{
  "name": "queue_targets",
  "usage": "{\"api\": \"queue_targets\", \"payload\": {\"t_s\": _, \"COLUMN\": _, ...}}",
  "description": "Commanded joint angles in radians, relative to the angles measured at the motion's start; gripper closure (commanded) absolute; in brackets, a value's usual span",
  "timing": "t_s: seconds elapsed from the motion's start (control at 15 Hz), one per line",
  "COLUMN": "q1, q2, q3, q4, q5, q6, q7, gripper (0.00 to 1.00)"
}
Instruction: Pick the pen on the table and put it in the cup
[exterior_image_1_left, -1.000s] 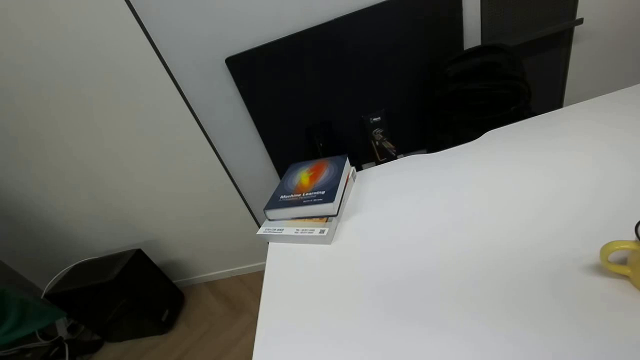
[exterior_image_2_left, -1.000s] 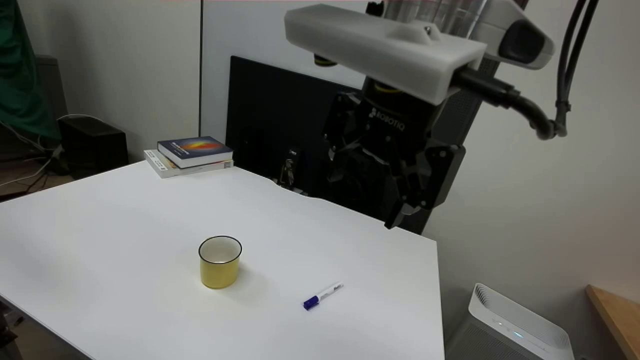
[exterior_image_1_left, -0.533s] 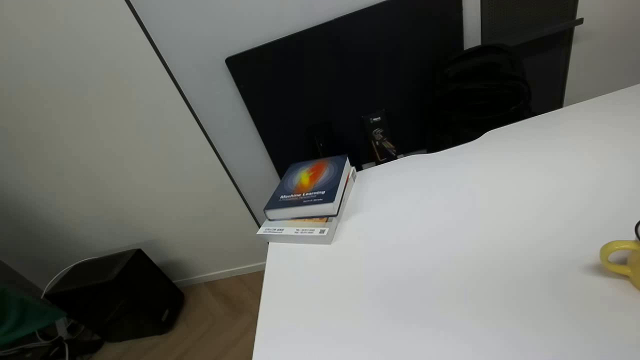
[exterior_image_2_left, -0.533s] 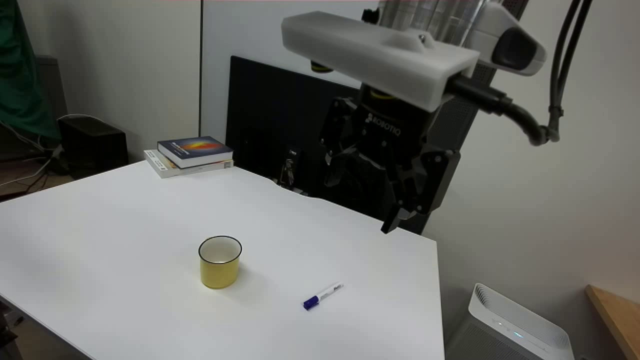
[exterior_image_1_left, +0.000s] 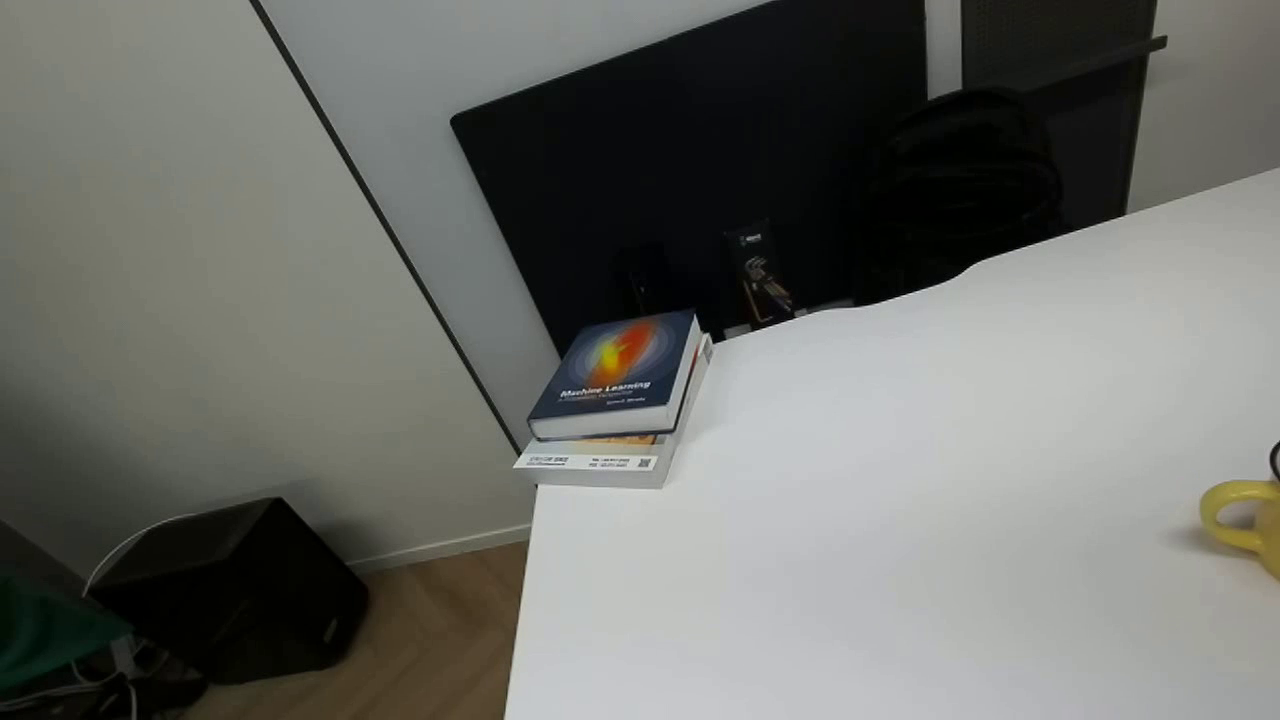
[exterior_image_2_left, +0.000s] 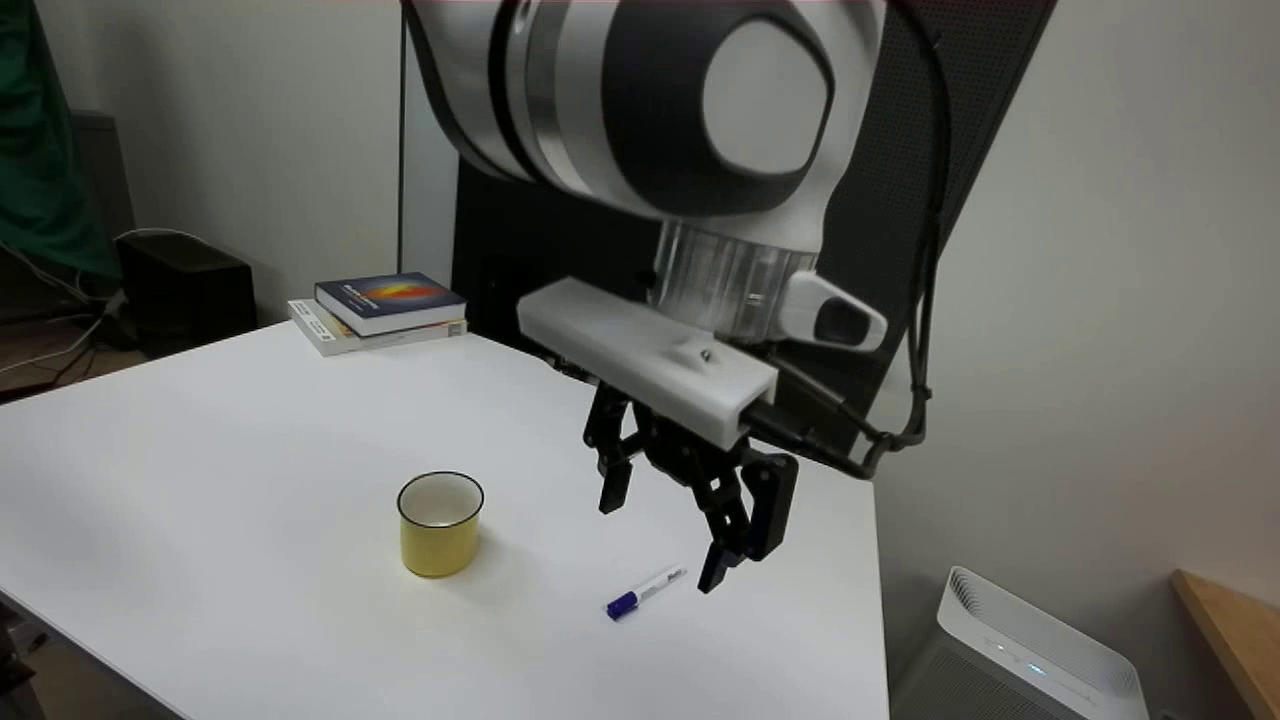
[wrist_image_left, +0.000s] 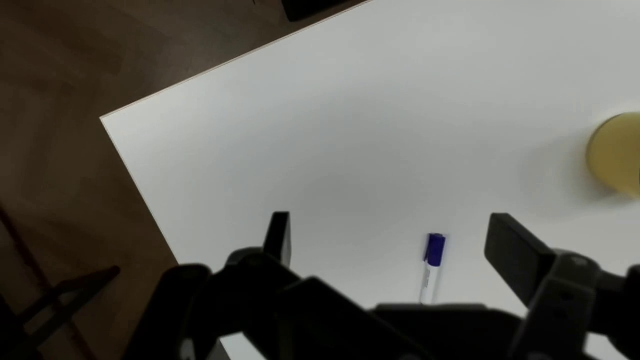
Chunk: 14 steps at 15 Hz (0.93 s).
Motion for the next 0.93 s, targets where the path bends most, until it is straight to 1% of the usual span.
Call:
{"api": "queue_targets", "payload": {"t_s": 0.0, "q1": 0.005, "q2": 0.187, "q3": 0.031, "q4": 0.056, "q5": -0.048, "q6": 0.099, "q7": 0.118, "gripper": 0.00}}
{"api": "queue_targets", "payload": {"t_s": 0.13, "q1": 0.018, "q2": 0.273, "q3": 0.034, "q4": 0.081, "q5": -0.047, "q6": 0.154, "q7": 0.177, "gripper": 0.00}}
{"api": "queue_targets", "payload": {"t_s": 0.4, "q1": 0.049, "q2": 0.436, "q3": 0.028, "q4": 0.147, "q5": -0.001, "q6": 0.250, "q7": 0.272, "gripper": 0.00}}
{"api": "queue_targets", "payload": {"t_s": 0.67, "q1": 0.091, "q2": 0.570, "q3": 0.007, "q4": 0.205, "q5": 0.048, "q6": 0.389, "q7": 0.370, "gripper": 0.00}}
{"api": "queue_targets", "payload": {"t_s": 0.87, "q1": 0.120, "q2": 0.657, "q3": 0.003, "q4": 0.262, "q5": 0.109, "q6": 0.415, "q7": 0.409, "gripper": 0.00}}
